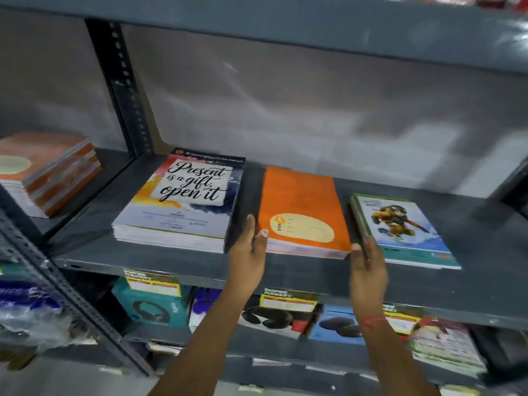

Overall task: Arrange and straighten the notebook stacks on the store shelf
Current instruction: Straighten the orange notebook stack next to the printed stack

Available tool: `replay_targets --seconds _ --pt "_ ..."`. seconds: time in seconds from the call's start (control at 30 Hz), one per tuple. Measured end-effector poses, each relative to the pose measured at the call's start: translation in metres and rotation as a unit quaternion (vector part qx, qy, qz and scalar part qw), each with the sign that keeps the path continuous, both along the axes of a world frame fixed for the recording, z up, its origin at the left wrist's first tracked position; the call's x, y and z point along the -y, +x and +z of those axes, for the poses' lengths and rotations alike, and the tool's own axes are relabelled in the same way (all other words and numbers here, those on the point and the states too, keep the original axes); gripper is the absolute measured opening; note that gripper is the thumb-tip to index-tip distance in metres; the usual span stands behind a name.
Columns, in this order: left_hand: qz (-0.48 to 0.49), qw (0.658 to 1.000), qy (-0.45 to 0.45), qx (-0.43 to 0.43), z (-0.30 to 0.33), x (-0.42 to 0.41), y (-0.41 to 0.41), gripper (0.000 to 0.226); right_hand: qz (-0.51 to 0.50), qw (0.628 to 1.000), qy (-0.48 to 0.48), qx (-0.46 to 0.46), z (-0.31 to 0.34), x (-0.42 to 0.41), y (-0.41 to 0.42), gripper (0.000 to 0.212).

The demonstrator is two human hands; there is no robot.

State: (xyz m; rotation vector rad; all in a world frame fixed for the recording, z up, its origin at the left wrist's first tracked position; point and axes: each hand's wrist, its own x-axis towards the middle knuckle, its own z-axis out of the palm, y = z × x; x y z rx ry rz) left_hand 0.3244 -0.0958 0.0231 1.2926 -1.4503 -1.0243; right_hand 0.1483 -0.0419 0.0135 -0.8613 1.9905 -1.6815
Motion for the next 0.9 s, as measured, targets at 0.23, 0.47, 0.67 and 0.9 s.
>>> replay_targets --seconds 0.23,0.47,0.67,0.9 --pt "0.004 0.999 0.035 -0.03 -0.005 -0.002 -0.024 0.05 0.213 0.974 0.072 0.039 -0.003 0.005 -0.023 0.065" --pt "0.032 0.986 0.084 -0.142 -0.003 -0.009 -0.015 0.047 0.249 0.964 0.011 0.092 -0.007 0.002 -0.042 0.063" --pt "0.107 0.979 0.073 -0.155 -0.003 -0.011 -0.029 0.039 0.224 0.966 -0.02 0.127 -0.013 0.007 -0.042 0.053" --pt "0.145 0.977 0.072 -0.141 -0.006 -0.006 -0.032 0.037 0.177 0.973 -0.021 0.147 -0.018 0.015 -0.041 0.048"
